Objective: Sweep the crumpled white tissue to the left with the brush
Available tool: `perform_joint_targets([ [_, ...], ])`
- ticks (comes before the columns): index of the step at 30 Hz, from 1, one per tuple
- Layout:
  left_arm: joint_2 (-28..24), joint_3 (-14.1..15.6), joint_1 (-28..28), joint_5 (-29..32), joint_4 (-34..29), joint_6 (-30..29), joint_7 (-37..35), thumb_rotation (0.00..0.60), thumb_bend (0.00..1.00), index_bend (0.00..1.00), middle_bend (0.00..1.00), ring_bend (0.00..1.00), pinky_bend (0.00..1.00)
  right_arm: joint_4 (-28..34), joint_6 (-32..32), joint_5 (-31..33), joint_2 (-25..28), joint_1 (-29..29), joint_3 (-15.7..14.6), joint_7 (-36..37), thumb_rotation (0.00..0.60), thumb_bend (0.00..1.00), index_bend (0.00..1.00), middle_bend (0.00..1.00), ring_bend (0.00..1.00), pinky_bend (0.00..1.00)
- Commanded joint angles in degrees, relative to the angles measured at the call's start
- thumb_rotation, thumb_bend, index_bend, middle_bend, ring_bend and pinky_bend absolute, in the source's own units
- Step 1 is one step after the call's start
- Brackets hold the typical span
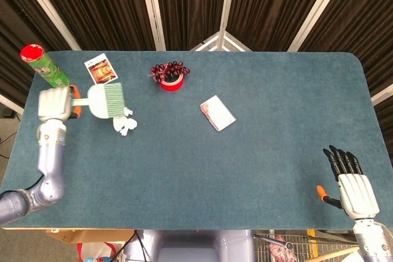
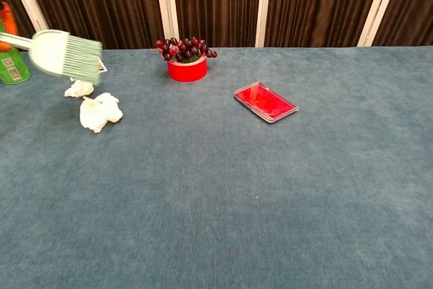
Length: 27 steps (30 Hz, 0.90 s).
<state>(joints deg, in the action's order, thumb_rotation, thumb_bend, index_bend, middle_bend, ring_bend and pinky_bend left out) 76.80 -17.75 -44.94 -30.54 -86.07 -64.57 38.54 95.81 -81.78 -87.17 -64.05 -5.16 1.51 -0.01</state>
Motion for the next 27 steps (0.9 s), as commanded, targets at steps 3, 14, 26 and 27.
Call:
perform_joint_targets([
  [3, 5.89, 0.07, -4.11, -1.35, -1.66, 0.25, 2.48, 0.6, 0.72, 0.76, 1.0, 1.0, 1.0, -0.17, 0.22, 0.27, 0.09, -0.1, 0.13, 0.54, 0.6, 0.32, 0.0, 0.0, 0.0, 0.0],
  [14, 17.4, 3.72, -9.16, 3.64, 3.59, 0.77, 10.37, 0.6, 0.72, 0.76, 1.0, 1.0, 1.0, -0.42, 0.11, 0.7, 0.49, 0.14, 0.19, 1.72, 0.6, 0.32, 0.0, 0.0, 0.0, 0.0],
  [26, 7.14, 6.28, -2.49, 6.65, 5.58, -0.33, 8.44, 0.6, 0.72, 0.77, 1.0, 1.0, 1.0, -0.54, -0.36, 0.48, 0.34, 0.48, 0.01, 0.86, 0.6, 0.32, 0.0, 0.0, 0.0, 0.0],
  [27, 5.73, 6.45, -1.53, 7.1, 5.81, -0.29, 7.9, 0.6, 0.72, 0.77, 1.0, 1.0, 1.0, -0.42, -0.34, 0.51, 0.29, 0.46, 0.04, 0.75, 0.6, 0.32, 0.0, 0.0, 0.0, 0.0],
])
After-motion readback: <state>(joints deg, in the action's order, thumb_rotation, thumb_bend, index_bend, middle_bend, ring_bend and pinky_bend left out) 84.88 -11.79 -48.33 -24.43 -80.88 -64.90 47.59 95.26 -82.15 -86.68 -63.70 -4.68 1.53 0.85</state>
